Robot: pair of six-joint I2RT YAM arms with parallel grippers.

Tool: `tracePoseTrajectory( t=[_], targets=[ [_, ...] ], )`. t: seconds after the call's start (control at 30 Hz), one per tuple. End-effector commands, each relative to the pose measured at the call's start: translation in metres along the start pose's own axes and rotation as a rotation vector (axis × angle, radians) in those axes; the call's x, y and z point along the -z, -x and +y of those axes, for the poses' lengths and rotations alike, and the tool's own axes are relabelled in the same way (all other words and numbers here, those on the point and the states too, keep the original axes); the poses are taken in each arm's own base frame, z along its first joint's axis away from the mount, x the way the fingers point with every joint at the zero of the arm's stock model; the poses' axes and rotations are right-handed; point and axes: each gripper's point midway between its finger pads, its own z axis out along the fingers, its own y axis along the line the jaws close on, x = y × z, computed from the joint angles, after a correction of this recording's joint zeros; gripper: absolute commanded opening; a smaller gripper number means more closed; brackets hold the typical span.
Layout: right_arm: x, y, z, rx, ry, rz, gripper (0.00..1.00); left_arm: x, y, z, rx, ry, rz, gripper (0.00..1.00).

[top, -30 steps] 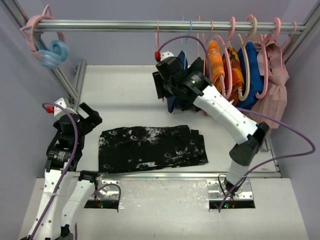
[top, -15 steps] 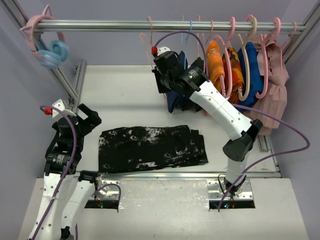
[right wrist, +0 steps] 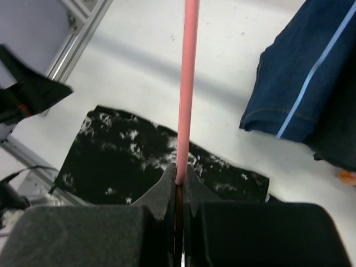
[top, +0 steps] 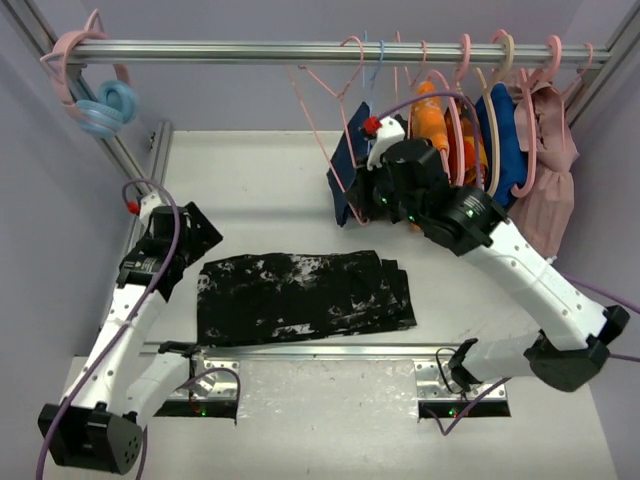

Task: Place the trousers on the hanger
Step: Pick up the hanger from the clothesline, then place the trousers on the hanger.

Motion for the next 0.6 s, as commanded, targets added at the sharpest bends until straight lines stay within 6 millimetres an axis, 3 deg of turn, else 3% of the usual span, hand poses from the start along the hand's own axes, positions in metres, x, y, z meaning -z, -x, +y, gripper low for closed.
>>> tracePoseTrajectory(
  t=[0.0, 0.1, 0.23, 0.4, 0.5, 0.57],
  targets=[
    [0.002, -0.050, 0.027, 0.024, 0.156, 0.079, 0.00, -0.017, -0.032, 0.015, 0.105, 0.094, 0.095, 1.00],
    [0.010, -0.107, 0.028, 0.046, 0.159, 0.176, 0.00, -0.031, -0.047, 0.043, 0.142, 0.283, 0.127, 1.00],
    [0.013, -0.163, 0.039, -0.005, 0.216, 0.205, 0.00, -0.051, -0.091, 0.080, 0.120, 0.517, 0.258, 1.00],
    [0.004, -0.225, 0.050, -0.056, 0.256, 0.270, 0.00, -0.071, -0.126, 0.092, 0.065, 0.554, 0.355, 0.99],
    [0.003, -0.265, 0.056, -0.068, 0.245, 0.305, 0.00, -0.081, -0.141, 0.093, 0.037, 0.505, 0.387, 0.94],
    [-0.003, -0.281, 0.063, -0.153, 0.218, 0.277, 0.00, -0.086, -0.148, 0.088, 0.042, 0.453, 0.400, 0.91]
  ],
)
